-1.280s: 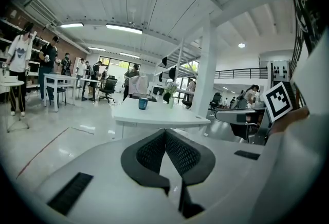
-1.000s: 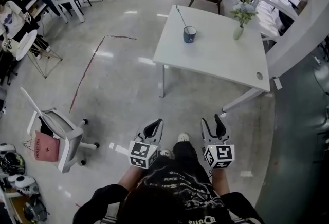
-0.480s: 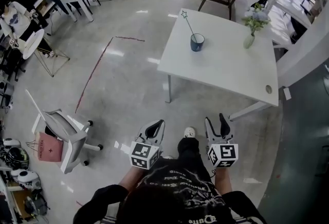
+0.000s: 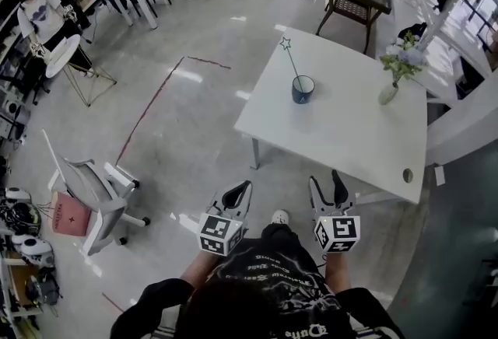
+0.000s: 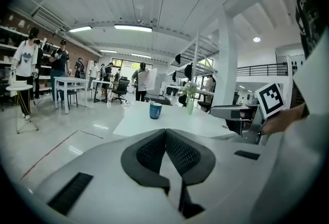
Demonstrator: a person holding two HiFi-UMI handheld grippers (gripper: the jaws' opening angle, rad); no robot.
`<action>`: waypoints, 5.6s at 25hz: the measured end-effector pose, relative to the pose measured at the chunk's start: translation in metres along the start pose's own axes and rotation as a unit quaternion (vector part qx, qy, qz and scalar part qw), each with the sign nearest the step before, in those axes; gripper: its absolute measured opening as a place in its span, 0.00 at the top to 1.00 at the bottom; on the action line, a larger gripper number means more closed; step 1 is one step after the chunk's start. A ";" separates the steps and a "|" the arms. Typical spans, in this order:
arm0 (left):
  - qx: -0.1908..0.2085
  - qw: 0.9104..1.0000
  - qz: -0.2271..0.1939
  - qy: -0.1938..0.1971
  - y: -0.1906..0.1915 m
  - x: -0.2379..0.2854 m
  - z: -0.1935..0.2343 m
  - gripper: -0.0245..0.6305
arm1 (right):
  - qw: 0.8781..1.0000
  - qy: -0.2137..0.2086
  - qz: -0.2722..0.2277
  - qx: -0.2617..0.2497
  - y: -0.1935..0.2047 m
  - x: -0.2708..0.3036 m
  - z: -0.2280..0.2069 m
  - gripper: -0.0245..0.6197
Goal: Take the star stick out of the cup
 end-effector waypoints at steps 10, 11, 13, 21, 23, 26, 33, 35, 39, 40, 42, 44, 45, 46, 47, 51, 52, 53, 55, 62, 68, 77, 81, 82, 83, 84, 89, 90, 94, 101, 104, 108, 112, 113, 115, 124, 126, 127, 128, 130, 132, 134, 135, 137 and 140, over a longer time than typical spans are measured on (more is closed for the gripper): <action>-0.017 1.000 -0.005 -0.024 -0.055 0.075 -0.015 0.93 | 0.999 -0.031 0.001 -0.013 -0.032 0.049 -0.074 0.57; -0.019 0.999 -0.007 -0.027 -0.057 0.083 -0.017 0.93 | 0.999 -0.036 0.001 -0.015 -0.033 0.052 -0.081 0.57; -0.025 0.999 -0.010 -0.030 -0.062 0.096 -0.021 0.93 | 0.999 -0.042 0.001 -0.019 -0.037 0.059 -0.092 0.56; -0.038 0.999 -0.006 -0.033 -0.077 0.119 -0.015 0.93 | 0.998 -0.057 -0.006 -0.023 -0.069 0.086 -0.108 0.54; -0.039 0.999 -0.007 -0.035 -0.080 0.124 -0.009 0.93 | 0.998 -0.060 -0.005 -0.021 -0.073 0.094 -0.110 0.52; -0.046 0.998 -0.007 -0.041 -0.082 0.134 0.005 0.93 | 0.998 -0.061 -0.002 -0.022 -0.079 0.107 -0.112 0.52; -0.050 0.998 -0.009 -0.034 -0.108 0.170 0.042 0.93 | 0.998 -0.054 0.008 -0.010 -0.100 0.146 -0.126 0.52; -0.046 0.998 -0.012 -0.031 -0.119 0.180 0.056 0.93 | 0.999 -0.052 0.011 -0.006 -0.109 0.161 -0.127 0.52; -0.042 0.999 -0.013 -0.023 -0.139 0.199 0.083 0.93 | 0.999 -0.051 0.015 -0.003 -0.129 0.193 -0.127 0.52; -0.043 0.999 -0.013 -0.023 -0.143 0.204 0.091 0.93 | 0.999 -0.052 0.015 -0.002 -0.135 0.201 -0.127 0.52; -0.049 0.998 -0.015 -0.022 -0.151 0.213 0.107 0.93 | 0.998 -0.052 0.018 -0.003 -0.144 0.218 -0.128 0.52; -0.053 0.998 -0.017 -0.022 -0.157 0.220 0.125 0.93 | 0.998 -0.050 0.023 -0.004 -0.151 0.233 -0.126 0.52; -0.054 0.998 -0.016 -0.021 -0.160 0.223 0.133 0.93 | 0.998 -0.048 0.026 -0.004 -0.155 0.241 -0.125 0.52; -0.054 0.998 -0.014 -0.020 -0.163 0.226 0.141 0.93 | 0.998 -0.046 0.029 -0.005 -0.159 0.250 -0.124 0.52; -0.053 0.998 -0.011 -0.018 -0.167 0.229 0.148 0.93 | 0.998 -0.045 0.031 -0.005 -0.164 0.258 -0.123 0.52; -0.060 0.998 -0.009 -0.008 -0.180 0.241 0.175 0.93 | 0.998 -0.046 0.034 -0.010 -0.183 0.288 -0.118 0.52; -0.062 0.998 -0.009 -0.006 -0.182 0.244 0.182 0.93 | 0.998 -0.047 0.031 -0.012 -0.188 0.295 -0.117 0.52; -0.062 0.998 -0.009 -0.004 -0.185 0.247 0.188 0.93 | 0.998 -0.048 0.029 -0.013 -0.193 0.302 -0.115 0.52; -0.059 0.998 -0.008 -0.002 -0.190 0.251 0.201 0.93 | 0.998 -0.047 0.030 -0.022 -0.203 0.317 -0.112 0.52; -0.054 0.998 -0.010 0.000 -0.198 0.252 0.236 0.93 | 0.995 -0.046 0.068 -0.051 -0.222 0.362 -0.099 0.52; -0.060 0.998 -0.004 -0.009 -0.192 0.253 0.250 0.93 | 0.993 -0.047 0.090 -0.063 -0.225 0.386 -0.102 0.52; -0.070 0.997 -0.008 -0.023 -0.190 0.247 0.259 0.93 | 0.986 -0.057 0.133 -0.081 -0.222 0.418 -0.103 0.55; -0.070 0.997 -0.008 -0.023 -0.189 0.248 0.256 0.93 | 0.984 -0.057 0.144 -0.089 -0.222 0.427 -0.105 0.58; -0.070 0.997 -0.011 -0.024 -0.190 0.248 0.256 0.93 | 0.984 -0.059 0.146 -0.086 -0.221 0.429 -0.105 0.59; -0.070 0.997 -0.014 -0.027 -0.190 0.247 0.255 0.93 | 0.983 -0.063 0.149 -0.081 -0.220 0.431 -0.105 0.60; -0.070 0.997 -0.018 -0.028 -0.190 0.247 0.254 0.93 | 0.983 -0.066 0.153 -0.077 -0.219 0.433 -0.105 0.61; -0.070 0.997 -0.020 -0.029 -0.190 0.248 0.252 0.93 | 0.978 -0.066 0.176 -0.088 -0.213 0.439 -0.104 0.71; -0.070 0.997 -0.020 -0.030 -0.190 0.247 0.252 0.93 | 0.978 -0.065 0.177 -0.089 -0.213 0.439 -0.104 0.74; -0.073 0.996 -0.021 -0.035 -0.191 0.246 0.254 0.93 | 0.977 -0.061 0.181 -0.091 -0.214 0.441 -0.105 0.80; -0.074 0.996 -0.018 -0.041 -0.190 0.245 0.255 0.93 | 0.978 -0.053 0.180 -0.090 -0.214 0.441 -0.105 0.89; -0.071 0.997 -0.016 -0.041 -0.192 0.246 0.256 0.93 | 0.979 -0.050 0.177 -0.086 -0.216 0.441 -0.107 0.93; -0.069 0.997 -0.016 -0.041 -0.191 0.247 0.258 0.93 | 0.980 -0.050 0.176 -0.080 -0.214 0.442 -0.106 0.94; -0.064 0.997 -0.019 -0.045 -0.189 0.250 0.259 0.93 | 0.982 -0.051 0.171 -0.068 -0.215 0.442 -0.108 0.94; -0.064 0.997 -0.019 -0.045 -0.188 0.250 0.259 0.93 | 0.982 -0.052 0.168 -0.067 -0.216 0.442 -0.108 0.94; -0.065 0.997 -0.017 -0.044 -0.188 0.251 0.258 0.93 | 0.984 -0.052 0.157 -0.069 -0.220 0.439 -0.108 0.94; -0.056 0.998 -0.012 -0.036 -0.187 0.257 0.256 0.93 | 0.994 -0.051 0.069 -0.066 -0.250 0.410 -0.107 0.94; -0.054 0.998 -0.011 -0.031 -0.190 0.257 0.254 0.93 | 0.996 -0.046 0.049 -0.064 -0.258 0.402 -0.107 0.94; -0.053 0.998 -0.012 -0.028 -0.192 0.258 0.252 0.93 | 0.996 -0.044 0.038 -0.062 -0.263 0.398 -0.107 0.94; -0.052 0.998 -0.012 -0.024 -0.194 0.258 0.250 0.93 | 0.997 -0.042 0.027 -0.060 -0.268 0.393 -0.108 0.94; -0.047 0.999 -0.013 -0.021 -0.197 0.260 0.247 0.93 | 0.998 -0.038 0.004 -0.054 -0.277 0.383 -0.111 0.94; -0.044 0.999 -0.014 -0.019 -0.199 0.262 0.246 0.93 | 0.998 -0.035 -0.017 -0.049 -0.284 0.374 -0.112 0.94; -0.040 0.999 -0.016 -0.017 -0.200 0.263 0.245 0.93 | 0.998 -0.034 -0.037 -0.045 -0.292 0.364 -0.113 0.94; -0.038 0.999 -0.017 -0.015 -0.201 0.264 0.245 0.93 | 0.997 -0.034 -0.046 -0.041 -0.295 0.359 -0.114 0.94; -0.037 0.999 -0.020 -0.009 -0.205 0.264 0.243 0.93 | 0.997 -0.034 -0.061 -0.030 -0.300 0.347 -0.114 0.94; -0.037 0.999 -0.024 0.002 -0.210 0.263 0.240 0.93 | 0.996 -0.022 -0.079 -0.022 -0.303 0.331 -0.114 0.94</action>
Point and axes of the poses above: the fingertips, and each gripper's own axes: x forward along the fingers, z to its left, y out of its underside, the point moved 4 cm from there along -x, backward along the fingers, and after that the axes turned 15 degrees about z, right-handed, at the moved point
